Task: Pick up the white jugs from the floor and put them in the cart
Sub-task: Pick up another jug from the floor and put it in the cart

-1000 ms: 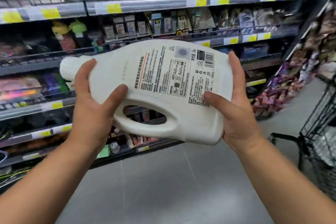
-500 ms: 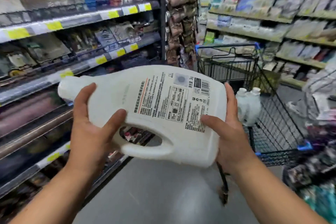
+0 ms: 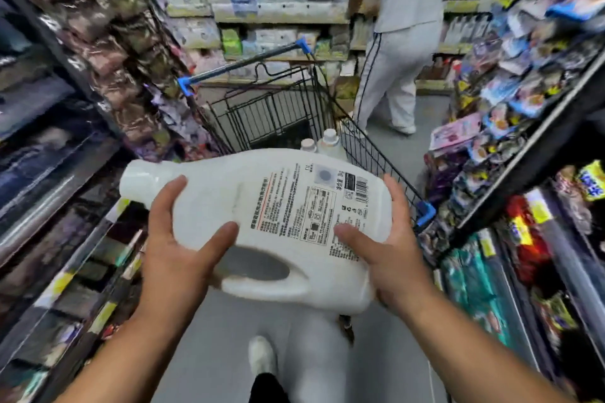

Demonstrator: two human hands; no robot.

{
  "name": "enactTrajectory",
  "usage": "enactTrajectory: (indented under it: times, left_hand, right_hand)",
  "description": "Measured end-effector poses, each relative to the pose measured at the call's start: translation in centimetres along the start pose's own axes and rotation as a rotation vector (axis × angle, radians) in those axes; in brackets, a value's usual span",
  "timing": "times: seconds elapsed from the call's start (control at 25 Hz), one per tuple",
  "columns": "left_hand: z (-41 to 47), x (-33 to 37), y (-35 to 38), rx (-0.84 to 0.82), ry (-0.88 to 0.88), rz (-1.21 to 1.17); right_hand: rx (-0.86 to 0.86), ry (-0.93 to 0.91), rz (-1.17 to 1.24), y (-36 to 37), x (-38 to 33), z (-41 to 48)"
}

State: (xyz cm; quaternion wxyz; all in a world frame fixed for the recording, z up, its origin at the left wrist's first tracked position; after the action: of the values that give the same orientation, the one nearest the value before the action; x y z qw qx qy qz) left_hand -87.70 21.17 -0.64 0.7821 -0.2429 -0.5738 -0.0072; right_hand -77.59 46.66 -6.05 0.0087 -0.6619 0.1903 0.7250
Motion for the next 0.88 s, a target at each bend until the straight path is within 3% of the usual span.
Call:
enactTrajectory:
  times: [0.24, 0.44, 0.64, 0.88]
  left_hand:
    - [13.9, -5.2, 6.2, -0.213, 0.005, 0.050]
    - [24.5, -11.3, 11.2, -0.444, -0.018, 0.105]
    - [29.9, -17.1, 17.9, -0.636, -0.022, 0.184]
    - [32.6, -25.7, 26.3, -0.796, -0.177, 0.282]
  right_hand:
    - [0.197, 0.122, -0.178, -5.5, 4.0, 9.1]
    - [0.314, 0.344, -0.319, -9.3, 10.1, 16.4]
    - [0.390, 0.523, -0.203, -13.1, 16.1, 20.1]
    - [0.485, 0.659, -0.080, -18.8, 24.3, 22.6]
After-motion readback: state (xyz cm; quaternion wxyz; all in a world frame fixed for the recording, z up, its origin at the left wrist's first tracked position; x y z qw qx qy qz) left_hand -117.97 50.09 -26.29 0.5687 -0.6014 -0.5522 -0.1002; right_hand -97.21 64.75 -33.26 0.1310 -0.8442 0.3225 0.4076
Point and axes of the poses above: each hand's wrist, its own z-axis towards the middle knuckle, its own y-axis out of the palm, x = y × z, the point moved 8 cm from there along z, towards the middle knuckle, and after that the axes turned 14 degrees about -x, right-handed, at the moved point
